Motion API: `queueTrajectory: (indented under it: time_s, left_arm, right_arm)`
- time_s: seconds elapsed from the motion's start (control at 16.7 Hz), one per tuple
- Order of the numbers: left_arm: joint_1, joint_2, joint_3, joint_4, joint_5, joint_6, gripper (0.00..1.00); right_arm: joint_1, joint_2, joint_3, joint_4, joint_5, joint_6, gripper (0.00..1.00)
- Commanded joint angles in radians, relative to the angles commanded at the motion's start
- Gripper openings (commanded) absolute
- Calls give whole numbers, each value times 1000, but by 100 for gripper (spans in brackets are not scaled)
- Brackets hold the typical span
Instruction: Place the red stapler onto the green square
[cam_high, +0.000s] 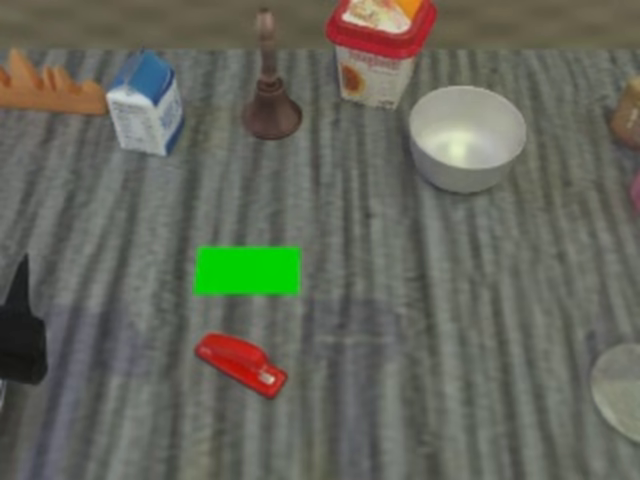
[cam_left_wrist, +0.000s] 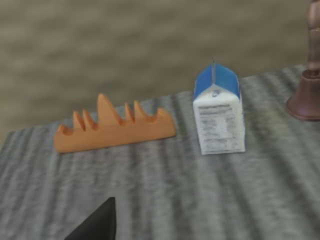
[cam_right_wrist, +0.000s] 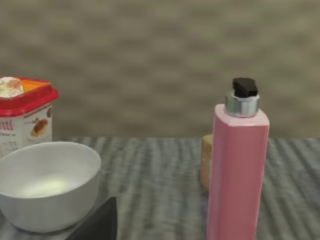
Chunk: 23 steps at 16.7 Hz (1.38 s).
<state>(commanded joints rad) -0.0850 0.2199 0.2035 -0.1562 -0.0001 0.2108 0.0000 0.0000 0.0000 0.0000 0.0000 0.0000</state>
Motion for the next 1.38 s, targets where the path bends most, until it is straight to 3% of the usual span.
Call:
queueTrajectory:
  time_s: [0.84, 1.14, 1.38]
  left_arm:
    - [-398, 1319, 920, -764, 1, 1028, 100]
    - [-485, 1579, 1131, -916, 1, 1251, 100]
    - [-502, 1625, 1172, -942, 0, 1292, 100]
  right_arm:
    - [0, 0, 0, 0, 0, 0, 100]
    - [0, 0, 0, 0, 0, 0, 100]
    - [0, 0, 0, 0, 0, 0, 100]
